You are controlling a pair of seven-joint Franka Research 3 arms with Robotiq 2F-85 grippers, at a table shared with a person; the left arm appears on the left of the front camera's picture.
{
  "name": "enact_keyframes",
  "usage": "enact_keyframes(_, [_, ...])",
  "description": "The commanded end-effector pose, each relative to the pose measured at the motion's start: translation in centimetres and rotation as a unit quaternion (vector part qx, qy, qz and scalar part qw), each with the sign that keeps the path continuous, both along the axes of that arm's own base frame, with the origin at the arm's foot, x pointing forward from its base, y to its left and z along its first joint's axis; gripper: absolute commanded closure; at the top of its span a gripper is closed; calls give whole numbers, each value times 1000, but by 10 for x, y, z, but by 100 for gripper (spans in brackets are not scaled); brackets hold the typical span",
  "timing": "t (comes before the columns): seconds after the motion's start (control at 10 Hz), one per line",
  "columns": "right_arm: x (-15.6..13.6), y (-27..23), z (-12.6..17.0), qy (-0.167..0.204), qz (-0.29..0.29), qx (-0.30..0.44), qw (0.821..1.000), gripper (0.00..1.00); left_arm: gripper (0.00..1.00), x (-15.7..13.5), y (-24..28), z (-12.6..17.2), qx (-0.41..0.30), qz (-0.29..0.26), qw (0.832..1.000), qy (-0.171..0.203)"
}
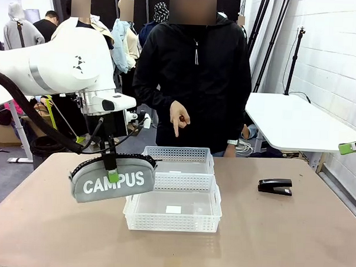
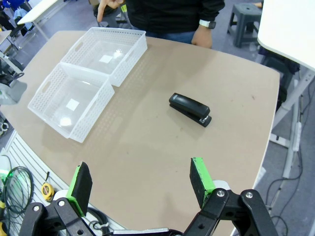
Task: Distribute items into two baskets.
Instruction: Place the picked Pencil pouch into the Organizing basket as instructed by the person.
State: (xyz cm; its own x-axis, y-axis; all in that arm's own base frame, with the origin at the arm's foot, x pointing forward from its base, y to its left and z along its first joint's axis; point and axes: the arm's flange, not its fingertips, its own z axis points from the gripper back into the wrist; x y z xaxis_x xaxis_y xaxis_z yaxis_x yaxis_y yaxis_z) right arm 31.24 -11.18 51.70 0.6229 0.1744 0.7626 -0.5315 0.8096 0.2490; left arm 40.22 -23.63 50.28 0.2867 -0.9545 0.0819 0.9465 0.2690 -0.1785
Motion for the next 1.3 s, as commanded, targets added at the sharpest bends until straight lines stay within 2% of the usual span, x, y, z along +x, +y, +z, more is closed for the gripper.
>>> enact_keyframes(0.0, [1, 1, 0, 3, 2, 10, 1000, 0, 85, 15, -4, 4, -3, -24, 999, -37])
enact_keyframes(0.1, [1, 1, 0, 3, 2, 10, 1000, 0, 85, 24, -5, 8, -9, -28, 998, -53])
enact_keyframes(0.3, [1, 1, 0, 3, 2, 10, 1000, 0, 85, 46, -14, 8, -7, -56, 997, -51])
enact_keyframes(0.6, [1, 1, 0, 3, 2, 10, 1000, 0, 85, 90, -27, 7, -3, -77, 996, -55])
enact_keyframes(0.9, [1, 1, 0, 3, 2, 10, 1000, 0, 85, 121, -46, 3, -1, -99, 993, -60])
enact_keyframes(1.1, [1, 1, 0, 3, 2, 10, 1000, 0, 85, 152, -62, 6, -8, -115, 989, -90])
enact_keyframes(1.2, [1, 1, 0, 3, 2, 10, 1000, 0, 85, 162, -70, 6, -6, -122, 988, -93])
